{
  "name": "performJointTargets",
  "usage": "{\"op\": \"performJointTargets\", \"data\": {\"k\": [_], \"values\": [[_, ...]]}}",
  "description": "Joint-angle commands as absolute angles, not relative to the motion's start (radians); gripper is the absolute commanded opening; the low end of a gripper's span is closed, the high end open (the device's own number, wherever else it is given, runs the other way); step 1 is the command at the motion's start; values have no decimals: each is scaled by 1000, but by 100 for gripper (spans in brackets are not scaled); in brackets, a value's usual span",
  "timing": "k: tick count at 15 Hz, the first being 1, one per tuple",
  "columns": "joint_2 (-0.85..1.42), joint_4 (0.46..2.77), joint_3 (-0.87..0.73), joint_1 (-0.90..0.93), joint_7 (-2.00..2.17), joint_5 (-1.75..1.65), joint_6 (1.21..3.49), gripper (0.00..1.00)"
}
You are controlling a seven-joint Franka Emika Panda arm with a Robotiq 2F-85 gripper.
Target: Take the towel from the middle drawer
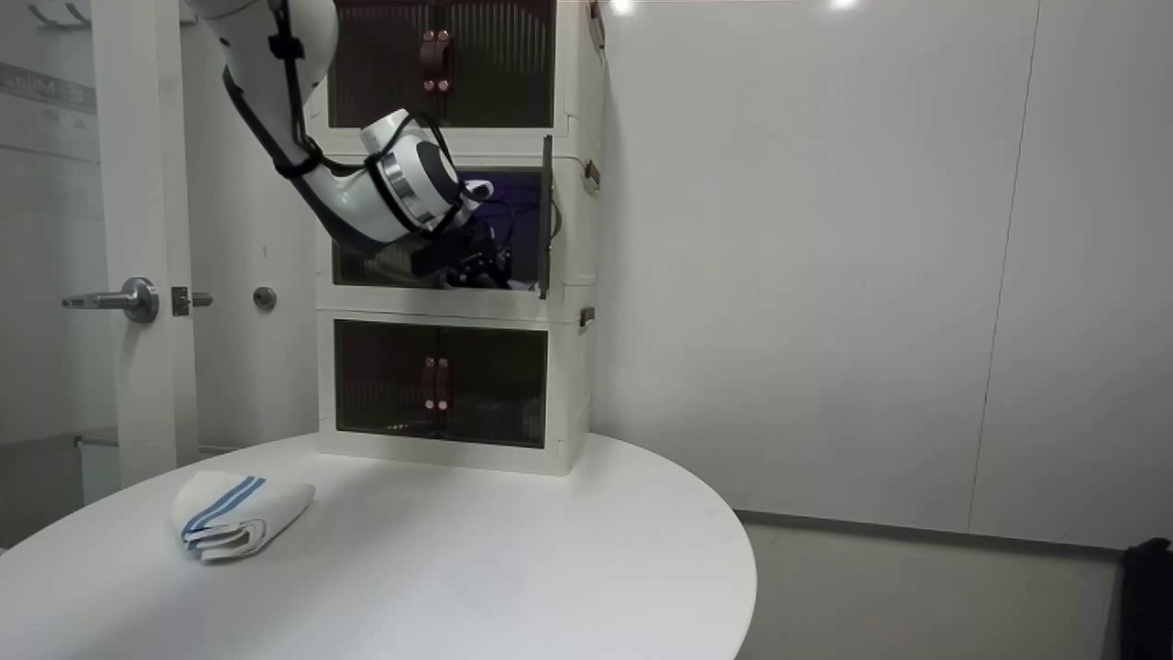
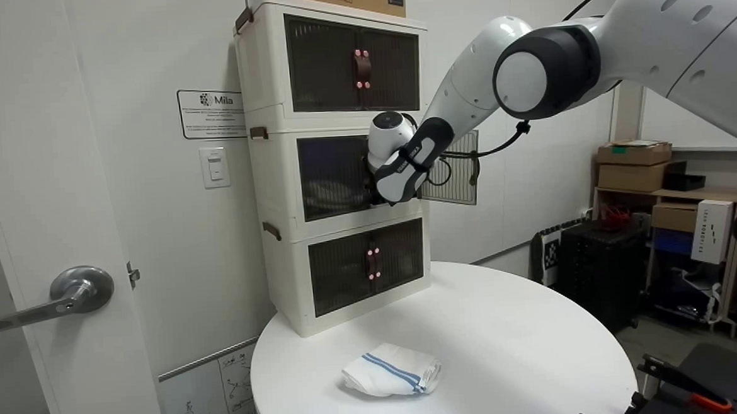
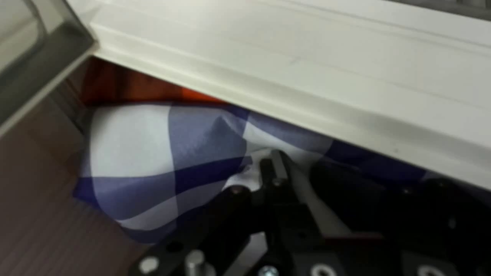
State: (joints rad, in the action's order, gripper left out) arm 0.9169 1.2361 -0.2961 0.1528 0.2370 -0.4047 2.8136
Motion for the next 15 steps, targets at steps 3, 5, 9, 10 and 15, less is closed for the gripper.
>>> {"op": "performJointTargets", "data": {"k": [3, 5, 9, 10, 15], "values": [[932, 1203, -301, 146, 237, -356, 2834, 0], [905, 1227, -301, 143, 231, -344, 2837, 1], [847, 1286, -290, 136, 229, -310, 2847, 2], [835, 1301, -285, 135, 231, -299, 2850, 2], [775, 1386, -253, 131, 230, -242, 2877, 2]]}}
